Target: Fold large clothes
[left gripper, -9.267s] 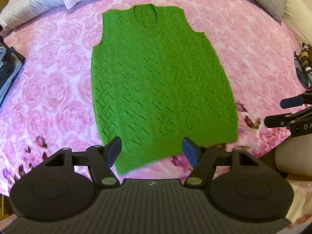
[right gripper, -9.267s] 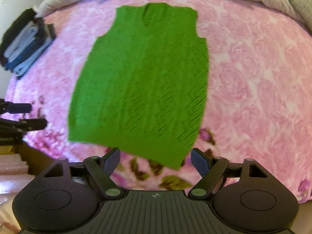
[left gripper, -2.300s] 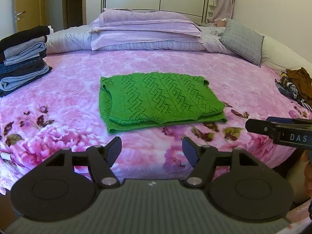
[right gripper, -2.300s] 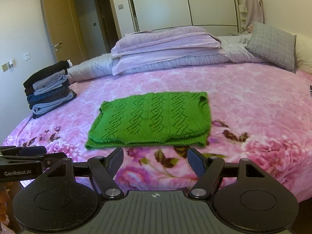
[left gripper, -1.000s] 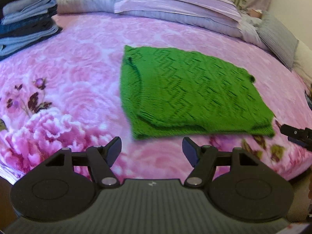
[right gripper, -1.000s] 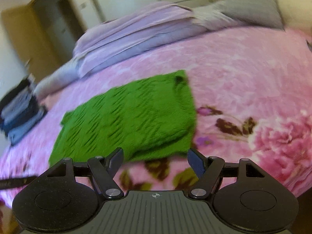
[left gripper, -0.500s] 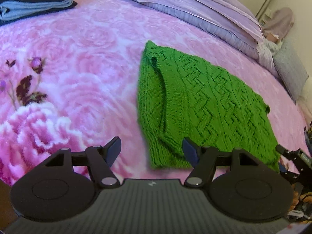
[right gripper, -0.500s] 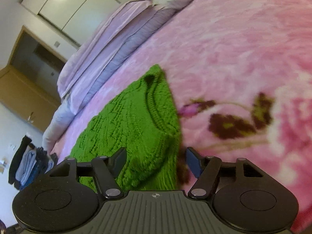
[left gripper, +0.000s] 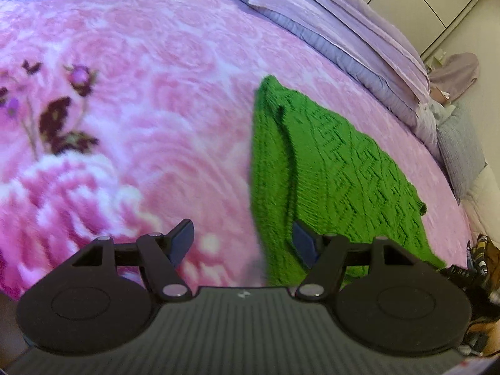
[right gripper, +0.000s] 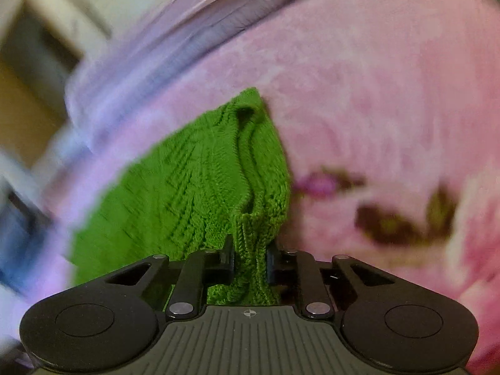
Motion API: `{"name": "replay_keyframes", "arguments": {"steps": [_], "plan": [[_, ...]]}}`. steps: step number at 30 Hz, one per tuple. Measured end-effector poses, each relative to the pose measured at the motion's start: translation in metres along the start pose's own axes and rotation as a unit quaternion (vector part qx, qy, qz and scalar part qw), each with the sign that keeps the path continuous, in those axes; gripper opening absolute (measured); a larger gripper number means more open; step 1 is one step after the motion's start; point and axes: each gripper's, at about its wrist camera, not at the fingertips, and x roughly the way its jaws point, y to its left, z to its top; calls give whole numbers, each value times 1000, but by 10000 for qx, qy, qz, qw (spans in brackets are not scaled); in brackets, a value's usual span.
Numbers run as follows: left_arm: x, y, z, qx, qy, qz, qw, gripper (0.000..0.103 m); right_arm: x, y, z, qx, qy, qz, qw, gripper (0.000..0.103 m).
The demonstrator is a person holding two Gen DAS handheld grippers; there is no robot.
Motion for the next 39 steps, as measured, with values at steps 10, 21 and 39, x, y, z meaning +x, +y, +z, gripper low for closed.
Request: {"name": "replay_keyframes", "arguments": {"steps": [10,21,39], "plan": [[-16,36,2,-209,-90,-200,9995,64,-35,235,-100,-4675,-1700,-152,8674,13],[-24,49,-4,-123,-70,-360,9993,63,21,269,-204,-6171,-956,243,7807,38],[35,-36,79,839,-281,-1303,9875,56,52,126,31,-1179,119,-45,9929,47]]}}
